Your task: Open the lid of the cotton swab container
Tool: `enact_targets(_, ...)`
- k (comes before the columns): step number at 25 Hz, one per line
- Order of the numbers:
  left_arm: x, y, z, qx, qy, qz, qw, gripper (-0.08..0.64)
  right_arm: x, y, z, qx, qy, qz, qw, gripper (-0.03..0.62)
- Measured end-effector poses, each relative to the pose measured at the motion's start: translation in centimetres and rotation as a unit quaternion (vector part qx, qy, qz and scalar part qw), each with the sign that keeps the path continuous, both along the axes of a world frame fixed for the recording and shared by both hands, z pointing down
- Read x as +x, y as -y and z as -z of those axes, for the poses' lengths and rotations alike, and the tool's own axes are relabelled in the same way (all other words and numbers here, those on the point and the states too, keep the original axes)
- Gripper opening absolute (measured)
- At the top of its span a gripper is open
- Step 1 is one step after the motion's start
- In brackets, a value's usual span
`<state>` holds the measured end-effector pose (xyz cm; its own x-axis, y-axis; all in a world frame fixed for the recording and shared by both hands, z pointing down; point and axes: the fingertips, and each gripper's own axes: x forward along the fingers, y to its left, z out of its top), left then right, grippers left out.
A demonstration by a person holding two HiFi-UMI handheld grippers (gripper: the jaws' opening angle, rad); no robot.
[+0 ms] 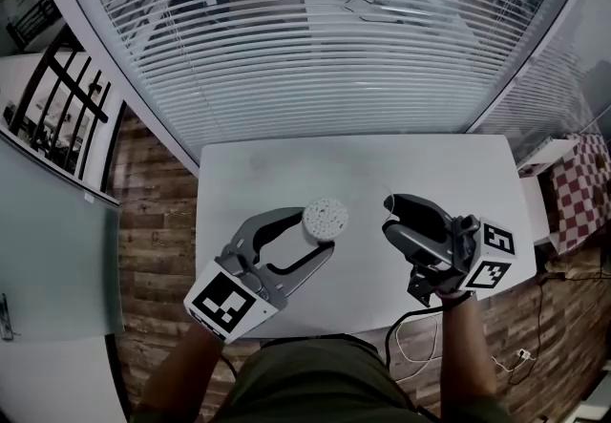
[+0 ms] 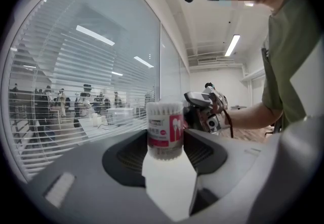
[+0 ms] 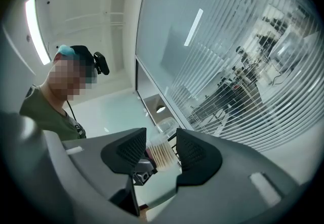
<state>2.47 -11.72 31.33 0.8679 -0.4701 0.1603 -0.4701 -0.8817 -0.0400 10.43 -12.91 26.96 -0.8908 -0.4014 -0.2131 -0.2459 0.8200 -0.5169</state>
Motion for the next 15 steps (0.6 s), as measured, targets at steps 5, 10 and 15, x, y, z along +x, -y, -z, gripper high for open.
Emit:
enact_targets(5, -0.7, 0.6, -0.3, 0.001, -0.005, 0.006, 1.0000, 0.229, 0.1, -0.3, 0.3, 0.006, 0.000, -0.007, 1.000, 0.193)
enact_targets(10, -1.3, 0.8, -0.1, 0.008, -0.008, 0.010, 0.9999, 0.229, 0.3, -1.2, 0.5, 0.013, -0.006, -0.017, 1.000, 0.193)
enact_targets(15, -2.0, 1.0, -0.1, 0.008, -0.014, 0.013, 0.9998, 0.229, 0.0, -2.1, -0.4, 0.013, -0.026, -0.029, 0.999, 0.193)
